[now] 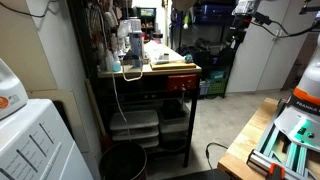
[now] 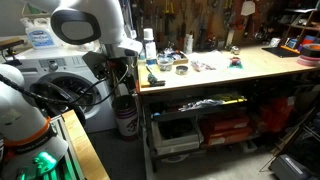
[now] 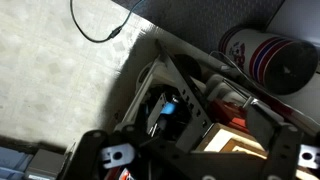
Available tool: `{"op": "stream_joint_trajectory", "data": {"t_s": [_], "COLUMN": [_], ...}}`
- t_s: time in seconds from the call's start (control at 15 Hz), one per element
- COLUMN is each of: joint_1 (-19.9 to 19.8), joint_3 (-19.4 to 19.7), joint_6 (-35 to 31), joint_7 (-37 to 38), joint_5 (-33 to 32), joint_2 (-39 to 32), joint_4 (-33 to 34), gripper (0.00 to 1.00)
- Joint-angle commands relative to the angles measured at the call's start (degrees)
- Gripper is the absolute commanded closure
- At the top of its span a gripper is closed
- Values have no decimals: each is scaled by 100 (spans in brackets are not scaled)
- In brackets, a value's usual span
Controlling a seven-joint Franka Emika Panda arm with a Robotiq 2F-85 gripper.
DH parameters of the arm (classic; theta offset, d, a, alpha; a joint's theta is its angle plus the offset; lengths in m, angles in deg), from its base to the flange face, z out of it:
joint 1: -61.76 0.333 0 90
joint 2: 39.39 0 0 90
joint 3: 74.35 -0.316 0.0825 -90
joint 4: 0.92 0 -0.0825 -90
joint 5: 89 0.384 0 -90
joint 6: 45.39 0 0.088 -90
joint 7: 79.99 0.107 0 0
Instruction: Pick up the white and green brush from the table and hang it on the wall
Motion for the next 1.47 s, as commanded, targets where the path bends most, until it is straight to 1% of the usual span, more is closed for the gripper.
{"op": "stream_joint_trajectory", "data": {"t_s": [0.0,0.67,0.73,0.8,0.93,1.0,1.13,1.27,1.4], "joint_1": [-91,-91,24,111,378,535,813,1042,1217], "joint_3": [-91,-91,-204,-442,-799,-1016,-1321,-1516,-1585], "joint_6": [13,13,-113,-281,-391,-465,-683,-1149,-1565], "joint_7": [-49,-49,-122,-118,-135,-96,-200,-379,-692], "joint_5": [65,65,11,-172,-191,-184,-212,-271,-355], "joint_2": [-15,-15,-61,-146,-286,-406,-723,-1125,-1573], "joint_4": [8,8,33,80,244,360,614,850,1147], "gripper": [0,0,0,0,0,0,0,0,0]}}
